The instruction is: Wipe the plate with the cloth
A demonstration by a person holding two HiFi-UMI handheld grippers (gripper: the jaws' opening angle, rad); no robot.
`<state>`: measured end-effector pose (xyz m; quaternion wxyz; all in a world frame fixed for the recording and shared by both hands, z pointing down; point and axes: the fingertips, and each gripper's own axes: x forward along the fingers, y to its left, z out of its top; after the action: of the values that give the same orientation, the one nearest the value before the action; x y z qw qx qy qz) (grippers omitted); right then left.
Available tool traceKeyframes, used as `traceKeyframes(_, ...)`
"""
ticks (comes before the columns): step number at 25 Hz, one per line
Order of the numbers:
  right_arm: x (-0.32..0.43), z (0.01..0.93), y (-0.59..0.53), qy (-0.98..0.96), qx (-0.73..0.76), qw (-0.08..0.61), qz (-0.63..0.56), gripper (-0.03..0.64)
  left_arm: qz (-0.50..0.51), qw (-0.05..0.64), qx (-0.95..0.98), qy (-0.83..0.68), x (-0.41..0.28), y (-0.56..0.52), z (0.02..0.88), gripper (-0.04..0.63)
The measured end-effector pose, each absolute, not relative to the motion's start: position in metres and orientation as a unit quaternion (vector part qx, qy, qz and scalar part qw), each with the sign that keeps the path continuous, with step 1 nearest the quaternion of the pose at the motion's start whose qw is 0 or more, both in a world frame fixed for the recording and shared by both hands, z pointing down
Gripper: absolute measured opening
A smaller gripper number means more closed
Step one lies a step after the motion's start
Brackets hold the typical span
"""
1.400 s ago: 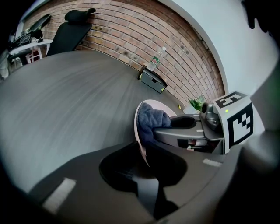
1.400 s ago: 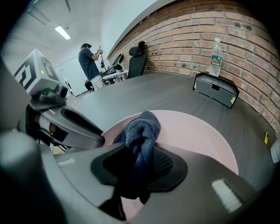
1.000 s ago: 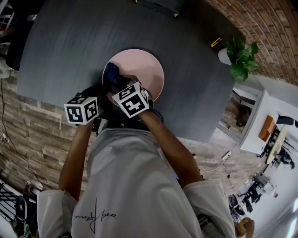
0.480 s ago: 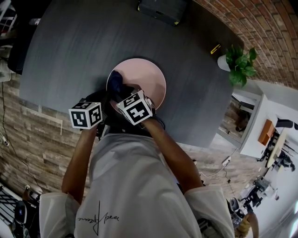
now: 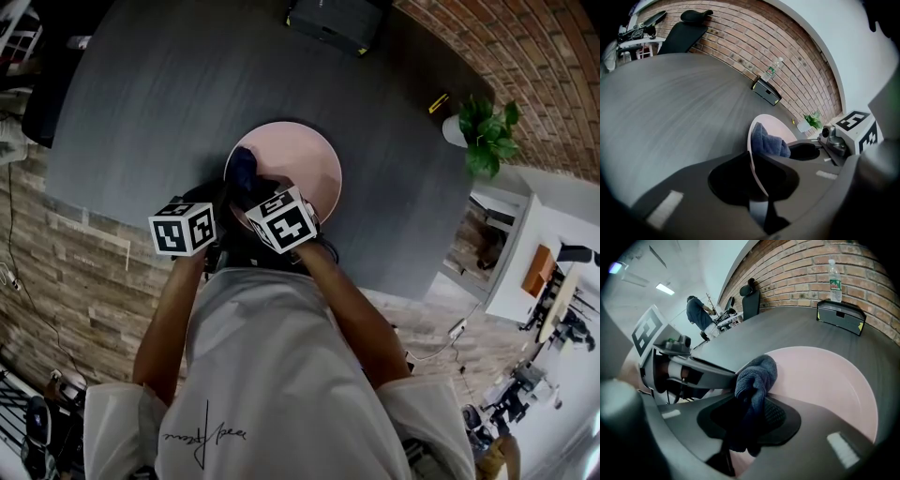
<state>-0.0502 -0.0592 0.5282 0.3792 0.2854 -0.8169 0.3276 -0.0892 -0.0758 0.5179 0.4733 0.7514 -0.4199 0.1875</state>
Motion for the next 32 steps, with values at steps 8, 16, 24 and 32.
traceKeyframes(8, -0.049, 0.527, -0.047, -0.810, 0.289, 0.353, 0.368, 0.127, 0.173, 0.489, 0.741, -0.426, -0.090, -0.074, 0.521, 0.052)
traceKeyframes(16, -0.046, 0.527, -0.023, -0.808, 0.258, 0.351, 0.397, 0.127, 0.162, 0.488, 0.743, -0.429, -0.090, -0.079, 0.519, 0.048)
traceKeyframes(24, -0.033, 0.526, -0.003, -0.808, 0.218, 0.369, 0.404, 0.127, 0.161, 0.481, 0.744, -0.435, -0.087, -0.083, 0.516, 0.043)
traceKeyframes(32, -0.025, 0.528, 0.005, -0.808, 0.208, 0.386, 0.392, 0.129, 0.160, 0.480, 0.743, -0.438, -0.087, -0.081, 0.517, 0.043)
